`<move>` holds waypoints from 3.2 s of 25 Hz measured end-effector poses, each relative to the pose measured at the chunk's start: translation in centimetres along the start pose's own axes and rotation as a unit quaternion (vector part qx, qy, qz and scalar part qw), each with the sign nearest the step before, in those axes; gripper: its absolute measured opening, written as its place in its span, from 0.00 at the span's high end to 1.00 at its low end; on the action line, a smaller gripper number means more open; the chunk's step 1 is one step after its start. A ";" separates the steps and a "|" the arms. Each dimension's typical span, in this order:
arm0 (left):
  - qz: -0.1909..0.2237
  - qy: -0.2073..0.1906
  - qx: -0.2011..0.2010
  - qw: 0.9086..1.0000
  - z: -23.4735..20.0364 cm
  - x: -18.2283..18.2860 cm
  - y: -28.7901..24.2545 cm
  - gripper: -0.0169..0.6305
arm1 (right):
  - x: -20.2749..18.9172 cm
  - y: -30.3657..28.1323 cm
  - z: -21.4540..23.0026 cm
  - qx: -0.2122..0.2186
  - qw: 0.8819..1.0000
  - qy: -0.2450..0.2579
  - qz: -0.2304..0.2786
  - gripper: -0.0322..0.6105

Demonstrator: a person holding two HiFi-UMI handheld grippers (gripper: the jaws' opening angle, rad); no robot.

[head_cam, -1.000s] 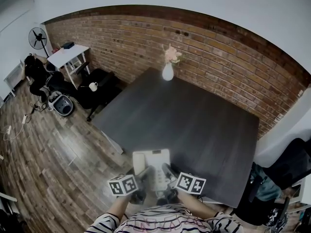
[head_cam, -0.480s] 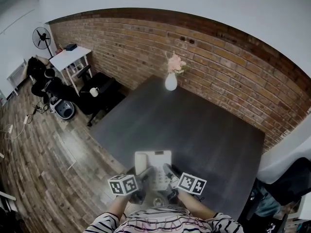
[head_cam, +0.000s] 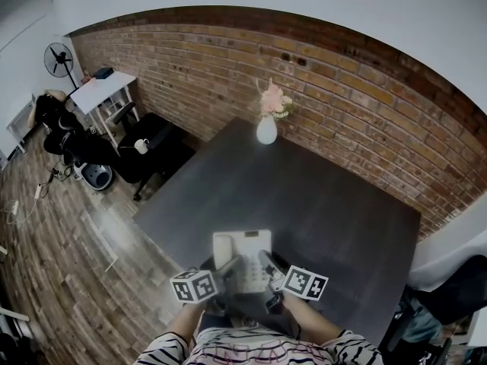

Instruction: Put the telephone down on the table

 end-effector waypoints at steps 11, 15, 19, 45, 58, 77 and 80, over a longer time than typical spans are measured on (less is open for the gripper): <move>-0.056 -0.016 -0.037 0.998 -5.3 7.7 -5.3 0.36 | 4.4 -6.7 0.6 -0.038 0.997 -0.038 0.049 0.64; -0.081 -0.027 -0.054 0.995 -7.4 11.0 -7.4 0.36 | 6.1 -9.5 0.7 -0.050 0.995 -0.056 0.070 0.64; -0.103 -0.041 -0.072 0.991 -9.5 14.4 -9.8 0.36 | 8.0 -12.4 1.0 -0.059 0.991 -0.072 0.095 0.64; -0.172 -0.050 -0.105 0.978 -19.0 28.2 -26.5 0.36 | 21.7 -26.4 8.0 -0.101 0.977 -0.122 0.141 0.63; -0.200 -0.045 -0.099 0.974 -20.5 30.5 -34.2 0.36 | 26.5 -29.5 13.6 -0.112 0.974 -0.149 0.132 0.63; -0.244 -0.030 -0.054 0.968 -22.4 30.0 -37.3 0.37 | 27.5 -30.6 15.2 -0.118 0.972 -0.165 0.119 0.63; -0.243 -0.031 -0.048 0.968 -22.5 29.8 -37.5 0.37 | 27.6 -30.7 15.4 -0.120 0.972 -0.166 0.115 0.63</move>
Point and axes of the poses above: the fingertips, and each gripper's own axes: y backward along the fingers, z to its right, x out of its top, the point moved 8 cm from there along y, backward along the fingers, and after that the axes turned 10 degrees about -z, right-handed, at the moved point
